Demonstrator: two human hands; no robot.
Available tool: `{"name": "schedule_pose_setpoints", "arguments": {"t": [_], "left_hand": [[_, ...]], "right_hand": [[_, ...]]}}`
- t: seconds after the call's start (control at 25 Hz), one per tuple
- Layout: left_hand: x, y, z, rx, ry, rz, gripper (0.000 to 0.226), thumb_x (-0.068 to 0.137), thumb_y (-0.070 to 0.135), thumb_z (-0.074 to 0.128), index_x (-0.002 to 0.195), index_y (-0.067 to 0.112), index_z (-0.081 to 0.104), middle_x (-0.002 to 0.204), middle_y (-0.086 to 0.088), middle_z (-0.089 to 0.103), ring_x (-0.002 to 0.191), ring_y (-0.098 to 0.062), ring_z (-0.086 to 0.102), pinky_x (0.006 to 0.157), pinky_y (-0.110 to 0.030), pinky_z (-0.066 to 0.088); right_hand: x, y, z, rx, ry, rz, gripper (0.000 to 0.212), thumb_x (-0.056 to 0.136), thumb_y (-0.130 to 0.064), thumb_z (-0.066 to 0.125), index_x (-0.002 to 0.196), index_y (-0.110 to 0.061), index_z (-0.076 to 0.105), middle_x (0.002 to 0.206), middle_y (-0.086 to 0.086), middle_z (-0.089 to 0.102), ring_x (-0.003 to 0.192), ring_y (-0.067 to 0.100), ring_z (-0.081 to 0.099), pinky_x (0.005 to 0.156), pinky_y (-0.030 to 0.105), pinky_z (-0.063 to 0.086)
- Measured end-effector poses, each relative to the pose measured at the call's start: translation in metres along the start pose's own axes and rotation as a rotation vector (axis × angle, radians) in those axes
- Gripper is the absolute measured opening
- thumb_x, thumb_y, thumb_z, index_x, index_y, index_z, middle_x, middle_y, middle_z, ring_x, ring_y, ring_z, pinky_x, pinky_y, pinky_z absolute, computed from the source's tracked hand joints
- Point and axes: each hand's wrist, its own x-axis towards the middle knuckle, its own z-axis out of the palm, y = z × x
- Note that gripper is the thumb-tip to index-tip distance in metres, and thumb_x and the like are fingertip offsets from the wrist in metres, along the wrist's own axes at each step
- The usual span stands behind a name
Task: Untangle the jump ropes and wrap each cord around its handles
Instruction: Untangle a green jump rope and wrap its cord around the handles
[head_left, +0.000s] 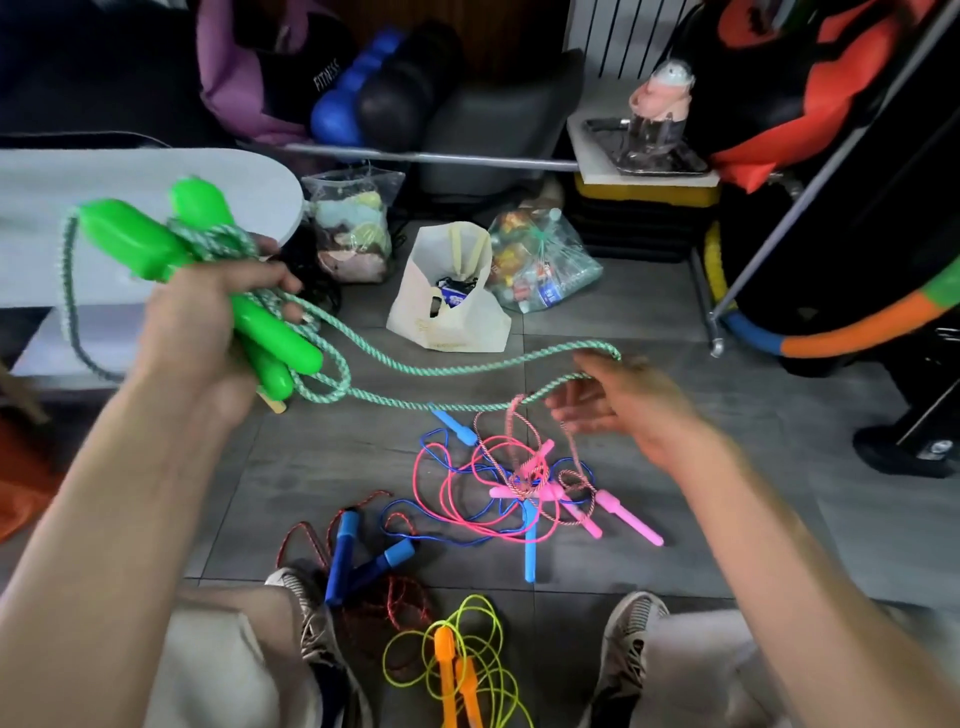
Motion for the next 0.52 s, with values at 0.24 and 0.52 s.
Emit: {"name": "schedule_pose_setpoints", "arguments": {"t": [0.24, 0.52], "left_hand": [[-0.022, -0.026, 0.051, 0.136, -0.187, -0.064, 0.02, 0.084, -0.003, 0.055, 0.084, 0.015, 0.064, 0.067, -0.004, 0.057, 0.051, -0.011, 0.052, 0.045, -0.018, 0.044], [-0.039, -0.053, 0.081, 0.69, -0.546, -0.017, 0.02, 0.076, 0.005, 0.08, 0.083, 0.022, 0.072, 0.065, 0.008, 0.066, 0.053, -0.007, 0.057, 0.052, -0.016, 0.047]], "right_hand": [[-0.008, -0.006, 0.018, 0.661, -0.224, 0.049, 0.046, 0.104, -0.039, 0.031, 0.07, -0.013, 0.049, 0.064, 0.007, 0.059, 0.061, 0.029, 0.071, 0.075, 0.042, 0.056], [-0.011, -0.005, 0.025, 0.68, -0.271, 0.022, 0.055, 0.102, -0.041, 0.028, 0.057, -0.016, 0.046, 0.058, 0.007, 0.055, 0.051, 0.023, 0.055, 0.058, 0.033, 0.053]]}}
